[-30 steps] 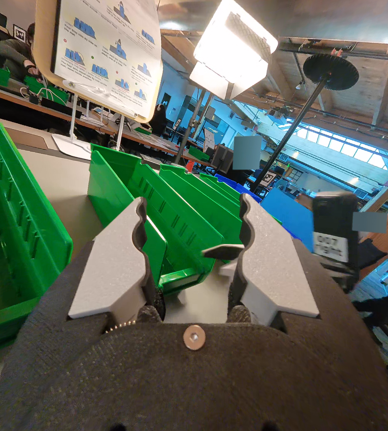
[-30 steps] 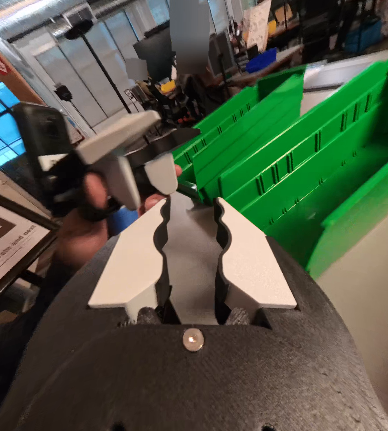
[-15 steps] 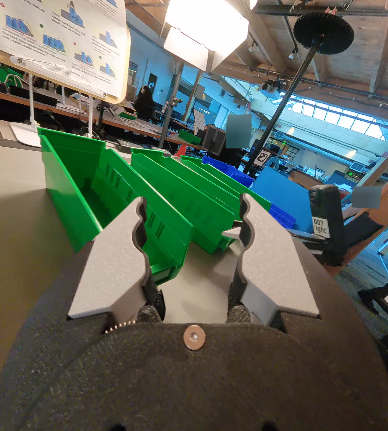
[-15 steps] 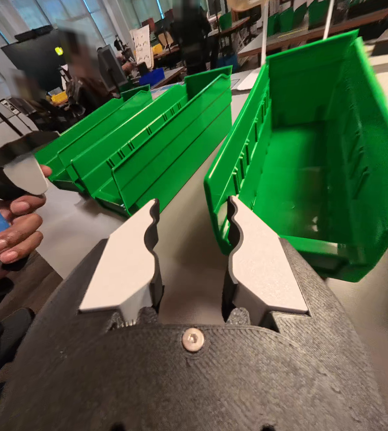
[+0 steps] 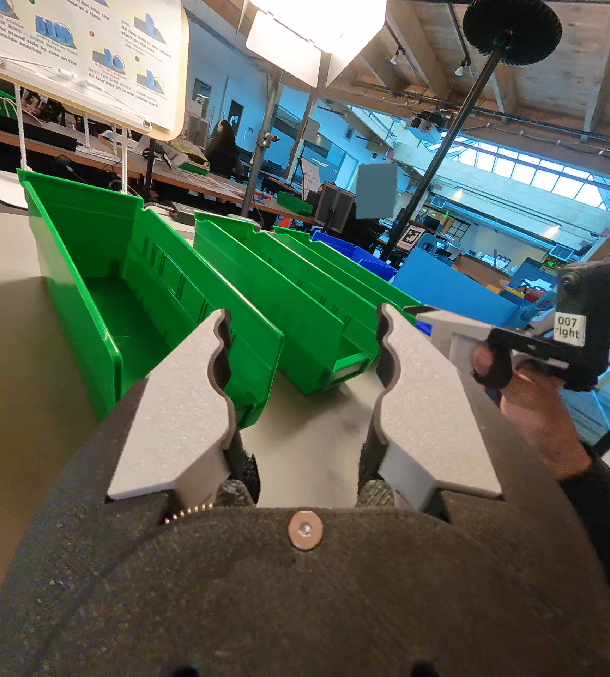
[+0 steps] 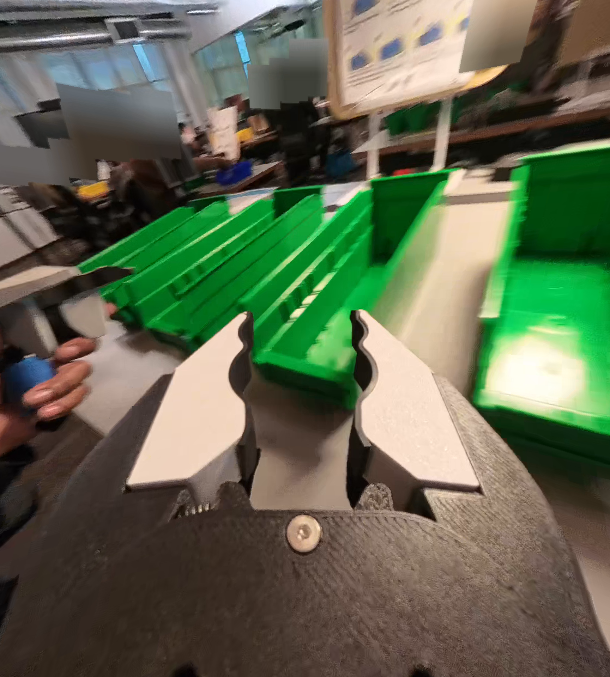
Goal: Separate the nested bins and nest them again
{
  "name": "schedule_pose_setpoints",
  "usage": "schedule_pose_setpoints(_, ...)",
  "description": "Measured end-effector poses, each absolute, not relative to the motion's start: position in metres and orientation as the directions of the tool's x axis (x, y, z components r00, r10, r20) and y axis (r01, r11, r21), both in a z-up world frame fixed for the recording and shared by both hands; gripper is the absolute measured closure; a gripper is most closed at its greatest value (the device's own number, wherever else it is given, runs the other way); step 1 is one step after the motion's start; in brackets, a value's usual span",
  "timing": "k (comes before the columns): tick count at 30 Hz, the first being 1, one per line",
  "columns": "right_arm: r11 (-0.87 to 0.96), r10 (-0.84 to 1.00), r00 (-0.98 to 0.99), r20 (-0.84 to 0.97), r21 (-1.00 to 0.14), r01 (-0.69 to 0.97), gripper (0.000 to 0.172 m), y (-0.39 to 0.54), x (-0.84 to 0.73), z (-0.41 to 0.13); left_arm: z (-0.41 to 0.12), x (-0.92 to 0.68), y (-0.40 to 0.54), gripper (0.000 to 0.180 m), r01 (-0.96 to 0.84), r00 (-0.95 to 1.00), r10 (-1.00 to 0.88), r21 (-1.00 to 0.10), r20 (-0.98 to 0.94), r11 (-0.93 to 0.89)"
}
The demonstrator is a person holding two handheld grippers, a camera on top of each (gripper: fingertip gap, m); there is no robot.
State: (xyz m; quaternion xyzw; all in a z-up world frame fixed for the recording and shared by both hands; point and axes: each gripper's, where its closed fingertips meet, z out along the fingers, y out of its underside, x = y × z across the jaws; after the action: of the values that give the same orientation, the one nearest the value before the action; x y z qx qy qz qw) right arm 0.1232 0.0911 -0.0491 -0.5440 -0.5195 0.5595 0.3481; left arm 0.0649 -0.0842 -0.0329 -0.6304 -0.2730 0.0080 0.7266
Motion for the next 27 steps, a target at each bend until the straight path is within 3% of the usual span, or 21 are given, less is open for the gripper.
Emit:
schedule_pose_setpoints(5, -0.186, 0.982, 0.004, -0.191, -0.952, 0.243, 0.116, 0.165, 0.117, -0.077, -0.036, 0.069, -0.074, 0.101, 0.332, 0.860, 0.348, -0.927, 0.374, 0.176)
schedule_pose_setpoints(10, -0.165, 0.983, 0.010, -0.181, -0.868, 0.468, 0.110, 0.173, 0.106, -0.132, -0.040, 0.073, -0.067, 0.101, 0.339, 0.863, 0.341, -0.927, 0.373, 0.158)
schedule_pose_setpoints(17, -0.185, 0.981, 0.046, -0.186, -0.860, 0.475, 0.116, 0.170, 0.117, -0.132, -0.044, 0.074, -0.069, 0.102, 0.350, 0.857, 0.343, -0.923, 0.384, 0.160)
schedule_pose_setpoints(23, -0.310, 0.945, -0.016, -0.327, -0.910, 0.275, 0.113, 0.149, 0.147, -0.083, -0.037, 0.088, -0.071, 0.100, 0.375, 0.861, 0.270, -0.897, 0.431, 0.236)
schedule_pose_setpoints(27, -0.544, 0.805, -0.283, -0.521, -0.839, -0.003, 0.110, 0.090, 0.168, -0.015, -0.014, 0.112, -0.070, 0.094, 0.471, 0.834, 0.044, -0.751, 0.551, 0.463)
